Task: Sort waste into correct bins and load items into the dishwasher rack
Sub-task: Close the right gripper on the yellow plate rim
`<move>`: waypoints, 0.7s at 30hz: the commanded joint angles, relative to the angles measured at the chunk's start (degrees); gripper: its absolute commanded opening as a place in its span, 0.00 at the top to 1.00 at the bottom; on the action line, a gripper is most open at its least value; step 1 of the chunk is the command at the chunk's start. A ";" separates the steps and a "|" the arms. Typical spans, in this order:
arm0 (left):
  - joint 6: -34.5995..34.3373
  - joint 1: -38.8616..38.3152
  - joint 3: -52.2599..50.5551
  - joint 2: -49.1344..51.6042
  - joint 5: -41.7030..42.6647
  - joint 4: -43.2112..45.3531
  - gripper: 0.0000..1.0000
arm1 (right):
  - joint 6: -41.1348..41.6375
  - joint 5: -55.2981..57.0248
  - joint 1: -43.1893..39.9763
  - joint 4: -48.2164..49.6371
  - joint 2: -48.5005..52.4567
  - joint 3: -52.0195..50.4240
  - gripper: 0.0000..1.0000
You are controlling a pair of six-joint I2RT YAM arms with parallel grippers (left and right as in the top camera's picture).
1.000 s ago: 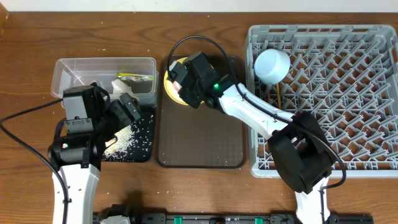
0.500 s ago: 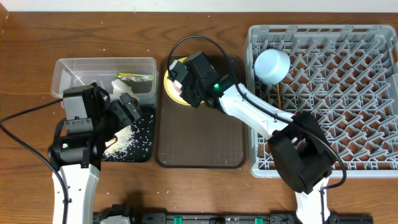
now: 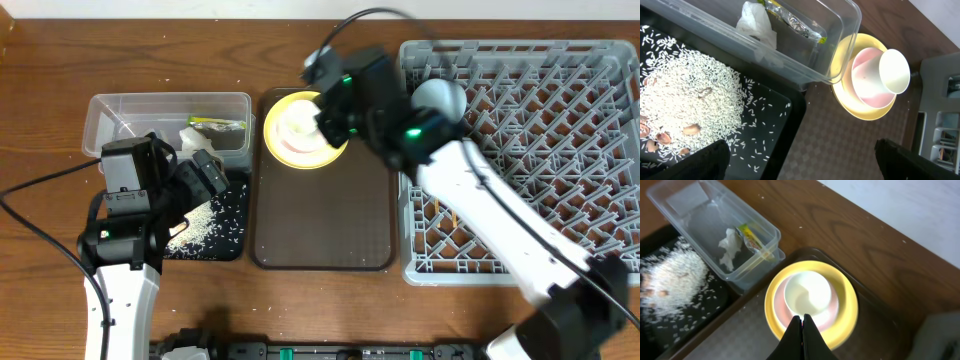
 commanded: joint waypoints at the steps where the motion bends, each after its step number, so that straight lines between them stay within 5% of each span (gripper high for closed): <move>1: 0.72 0.22 1.25 0.07 -0.13 0.02 0.04 | 2.69 -7.63 -2.58 -2.27 -0.96 0.46 0.99; 3: 0.72 0.22 1.25 0.07 -0.13 0.00 0.04 | 2.69 -9.66 -3.37 -3.02 -0.66 0.37 0.99; 8: 0.70 0.22 1.25 0.07 -0.13 0.02 0.04 | 0.46 -9.79 -3.32 -6.08 1.99 0.28 0.76; 21: 0.72 0.22 1.25 0.07 -0.13 0.02 0.04 | -7.96 -7.30 5.51 -11.47 16.09 0.28 0.73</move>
